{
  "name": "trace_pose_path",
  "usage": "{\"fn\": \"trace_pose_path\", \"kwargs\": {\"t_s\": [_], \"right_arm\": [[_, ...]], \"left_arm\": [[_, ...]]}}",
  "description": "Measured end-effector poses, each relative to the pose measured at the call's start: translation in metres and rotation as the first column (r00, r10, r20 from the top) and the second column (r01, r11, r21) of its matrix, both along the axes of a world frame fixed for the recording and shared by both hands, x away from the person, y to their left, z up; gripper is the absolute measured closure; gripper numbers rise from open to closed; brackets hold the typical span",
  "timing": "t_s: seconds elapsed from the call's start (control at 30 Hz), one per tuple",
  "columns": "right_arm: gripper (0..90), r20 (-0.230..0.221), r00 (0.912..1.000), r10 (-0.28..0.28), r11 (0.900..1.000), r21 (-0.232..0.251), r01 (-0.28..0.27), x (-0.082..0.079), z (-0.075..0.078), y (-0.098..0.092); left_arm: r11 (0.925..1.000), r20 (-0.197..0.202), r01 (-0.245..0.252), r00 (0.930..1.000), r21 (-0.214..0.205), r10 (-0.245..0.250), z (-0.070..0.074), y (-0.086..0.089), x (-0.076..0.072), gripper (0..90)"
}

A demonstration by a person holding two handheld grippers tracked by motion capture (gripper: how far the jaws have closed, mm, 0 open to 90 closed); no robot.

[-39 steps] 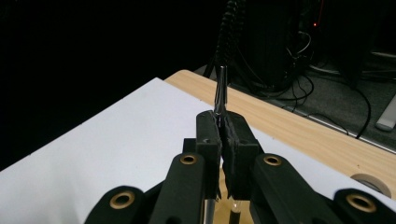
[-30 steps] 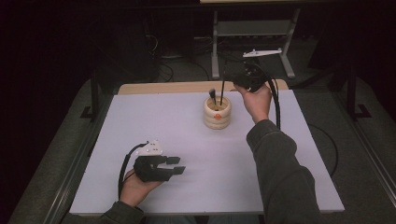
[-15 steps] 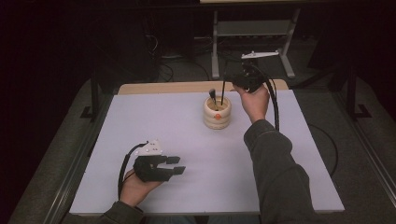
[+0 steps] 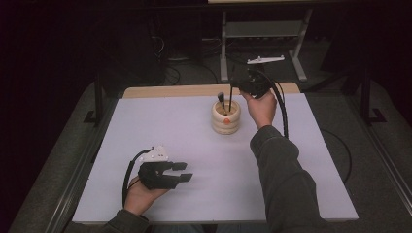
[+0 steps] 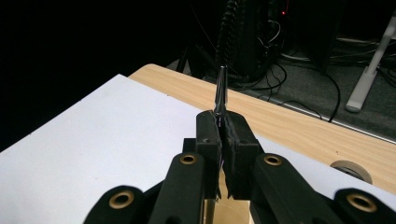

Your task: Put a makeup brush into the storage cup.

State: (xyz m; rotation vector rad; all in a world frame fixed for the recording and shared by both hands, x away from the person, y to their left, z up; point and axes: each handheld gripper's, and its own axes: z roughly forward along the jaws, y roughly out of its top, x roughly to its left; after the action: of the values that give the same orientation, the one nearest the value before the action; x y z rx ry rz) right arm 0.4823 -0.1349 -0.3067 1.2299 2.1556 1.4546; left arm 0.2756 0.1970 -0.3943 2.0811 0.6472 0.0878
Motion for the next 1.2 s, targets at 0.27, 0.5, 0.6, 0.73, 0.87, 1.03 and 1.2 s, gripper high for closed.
{"fn": "trace_pose_path", "kwargs": {"t_s": [0.27, 0.5, 0.6, 0.73, 0.87, 1.03, 1.2], "right_arm": [[84.6, -0.013, 0.9999, -0.006, 0.9999, -0.012, 0.006, 0.001, -0.008, 0.003], [84.6, -0.011, 0.9999, -0.011, 0.9998, -0.017, 0.011, 0.001, -0.012, 0.005], [84.6, -0.021, 0.9997, -0.013, 0.9998, -0.014, 0.013, 0.001, -0.016, 0.004], [84.6, -0.025, 0.9996, -0.017, 0.9997, -0.017, 0.016, 0.001, -0.020, 0.003], [84.5, -0.031, 0.9993, -0.020, 0.9997, -0.017, 0.020, 0.001, -0.023, 0.003], [84.4, -0.033, 0.9992, -0.021, 0.9996, -0.017, 0.020, 0.001, -0.026, 0.003], [84.3, -0.039, 0.9990, -0.023, 0.9996, -0.014, 0.023, 0.000, -0.029, 0.002]], "left_arm": [[0.9999, 0.000, -0.005, 1.0000, -0.012, 0.005, 0.000, 0.001, -0.001, 52.2], [0.9998, -0.004, -0.011, 0.9999, -0.016, 0.011, 0.000, 0.001, -0.001, 52.1], [0.9999, -0.004, -0.010, 0.9999, -0.011, 0.010, 0.001, 0.001, -0.001, 52.1], [1.0000, 0.001, -0.006, 1.0000, -0.006, 0.006, 0.000, 0.001, -0.001, 52.0], [1.0000, 0.005, -0.002, 1.0000, 0.005, 0.002, 0.001, 0.002, -0.001, 52.0], [1.0000, 0.002, -0.006, 1.0000, -0.004, 0.006, 0.001, 0.001, -0.001, 52.0], [0.9999, -0.002, -0.010, 1.0000, -0.009, 0.010, 0.001, 0.001, -0.001, 51.9]]}}
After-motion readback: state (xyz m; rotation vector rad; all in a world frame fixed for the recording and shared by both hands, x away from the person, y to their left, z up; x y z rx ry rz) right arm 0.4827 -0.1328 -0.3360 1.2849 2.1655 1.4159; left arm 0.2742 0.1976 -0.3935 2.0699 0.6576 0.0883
